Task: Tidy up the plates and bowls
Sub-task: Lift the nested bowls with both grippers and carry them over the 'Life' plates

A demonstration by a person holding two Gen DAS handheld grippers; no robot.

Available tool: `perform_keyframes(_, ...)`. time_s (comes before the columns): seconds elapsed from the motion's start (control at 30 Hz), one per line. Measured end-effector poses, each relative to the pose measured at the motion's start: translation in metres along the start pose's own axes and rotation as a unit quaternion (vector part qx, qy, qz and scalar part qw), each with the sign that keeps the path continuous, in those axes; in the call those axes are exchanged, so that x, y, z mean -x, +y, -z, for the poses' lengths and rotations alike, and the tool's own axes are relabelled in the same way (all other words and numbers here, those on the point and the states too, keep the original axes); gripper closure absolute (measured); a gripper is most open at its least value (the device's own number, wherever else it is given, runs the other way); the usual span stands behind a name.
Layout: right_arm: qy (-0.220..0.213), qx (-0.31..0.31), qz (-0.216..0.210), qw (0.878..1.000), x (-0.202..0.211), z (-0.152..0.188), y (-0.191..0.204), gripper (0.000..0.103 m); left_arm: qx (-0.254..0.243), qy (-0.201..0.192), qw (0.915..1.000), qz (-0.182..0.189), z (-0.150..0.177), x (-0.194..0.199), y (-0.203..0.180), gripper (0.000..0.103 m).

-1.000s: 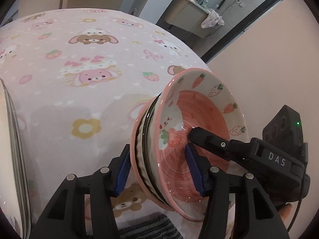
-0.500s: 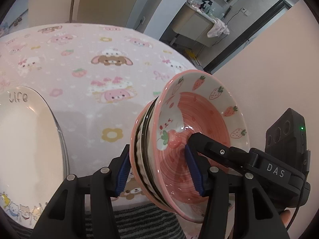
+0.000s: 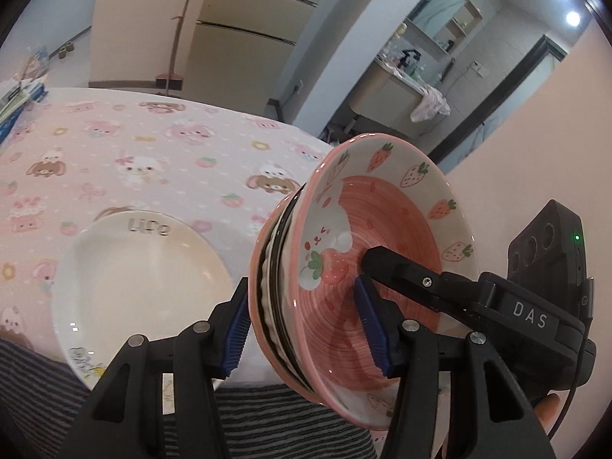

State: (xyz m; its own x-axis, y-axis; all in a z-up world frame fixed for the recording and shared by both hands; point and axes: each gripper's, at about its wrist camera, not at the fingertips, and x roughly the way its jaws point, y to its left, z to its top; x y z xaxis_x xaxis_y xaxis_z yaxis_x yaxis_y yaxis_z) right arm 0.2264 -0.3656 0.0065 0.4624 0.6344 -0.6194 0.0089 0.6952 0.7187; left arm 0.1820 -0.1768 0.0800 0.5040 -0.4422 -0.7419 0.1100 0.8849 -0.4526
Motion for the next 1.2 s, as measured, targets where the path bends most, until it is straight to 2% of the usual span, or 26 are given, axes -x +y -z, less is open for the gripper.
perform_keyframes(0.23, 0.023, 0.031, -0.018, 0.999, -0.030, 0.013, 0.047, 0.058, 0.021, -0.016, 0.9995, -0.019, -0.003, 0.038, 0.042, 0.048)
perform_keyframes(0.53, 0.055, 0.046, -0.016, 0.997, -0.072, 0.032, 0.075, 0.058, 0.045, -0.017, 0.9982, -0.035, 0.000, 0.052, 0.089, 0.048)
perform_keyframes(0.77, 0.076, 0.044, -0.008, 0.996, -0.097, 0.038, 0.080, 0.057, 0.059, -0.010, 0.9974, -0.041, 0.004, 0.043, 0.115, 0.048)
perform_keyframes(1.2, 0.103, 0.035, 0.008, 0.994, -0.131, 0.044, 0.066, 0.057, 0.086, 0.012, 0.9954, -0.040, 0.010, 0.012, 0.152, 0.048)
